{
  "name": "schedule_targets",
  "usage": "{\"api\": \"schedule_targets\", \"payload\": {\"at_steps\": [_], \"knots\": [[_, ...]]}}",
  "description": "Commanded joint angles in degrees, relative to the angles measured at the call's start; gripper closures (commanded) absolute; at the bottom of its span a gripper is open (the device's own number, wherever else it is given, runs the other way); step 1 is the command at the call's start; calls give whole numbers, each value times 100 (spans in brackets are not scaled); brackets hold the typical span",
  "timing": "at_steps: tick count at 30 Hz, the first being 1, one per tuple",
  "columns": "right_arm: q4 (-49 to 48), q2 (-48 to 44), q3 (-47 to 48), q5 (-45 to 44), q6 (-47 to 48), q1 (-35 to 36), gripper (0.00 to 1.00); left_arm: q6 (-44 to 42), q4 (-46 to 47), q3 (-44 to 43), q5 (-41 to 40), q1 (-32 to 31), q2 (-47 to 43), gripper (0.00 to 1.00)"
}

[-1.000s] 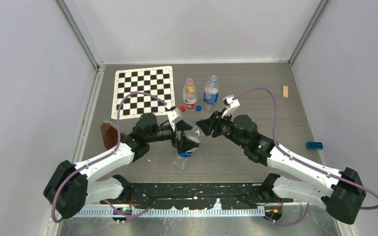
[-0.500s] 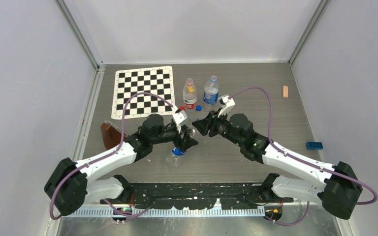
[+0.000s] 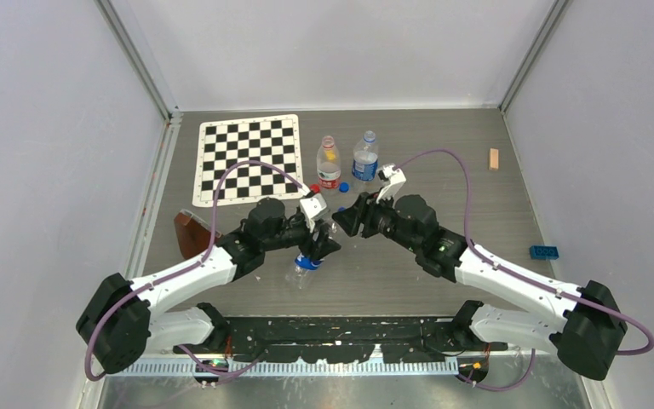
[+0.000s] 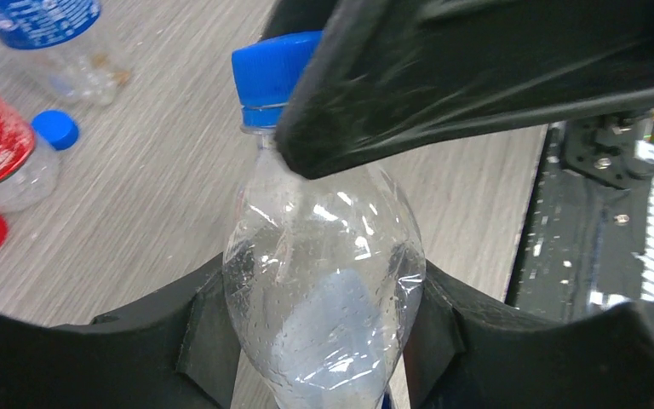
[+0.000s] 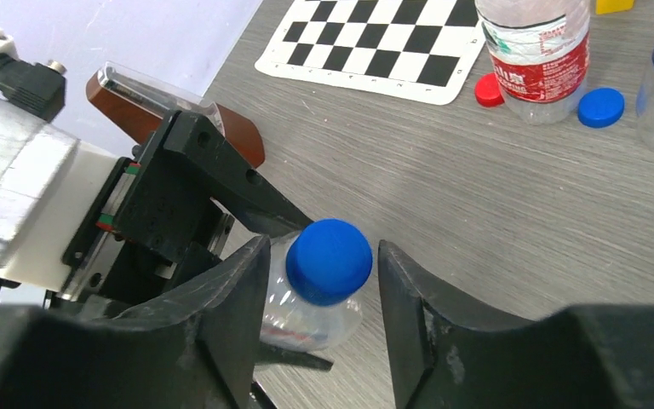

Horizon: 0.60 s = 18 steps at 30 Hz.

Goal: Unscrew the bottle caps
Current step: Unscrew the bottle cap from the plastic bottle.

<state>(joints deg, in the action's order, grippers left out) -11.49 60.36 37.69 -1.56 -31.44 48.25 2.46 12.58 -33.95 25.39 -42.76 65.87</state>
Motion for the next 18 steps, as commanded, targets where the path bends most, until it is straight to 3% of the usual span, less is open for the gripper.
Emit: {"api": "schedule_targets", "payload": {"at_steps": [1,6,11,14,18], "knots": [[1037,-219,640,-312,-71,-84,38,-521,-125,-55,-464,29,-109,94],[1415,-403,783,915,-363,-532,33,-1188,-290,91,-457,22,-141,96],[1753,-527,675,2006,-386,-1355,35,-1768,-480,189,-194,-44,-312,94],[1562,-483,487,3188,-583,-1911,36,-2032,-450,305,-71,-97,-428,93],[1747,-280,485,3976,-385,-1994,36,-2410,-543,335,263,-178,-504,90]]}}
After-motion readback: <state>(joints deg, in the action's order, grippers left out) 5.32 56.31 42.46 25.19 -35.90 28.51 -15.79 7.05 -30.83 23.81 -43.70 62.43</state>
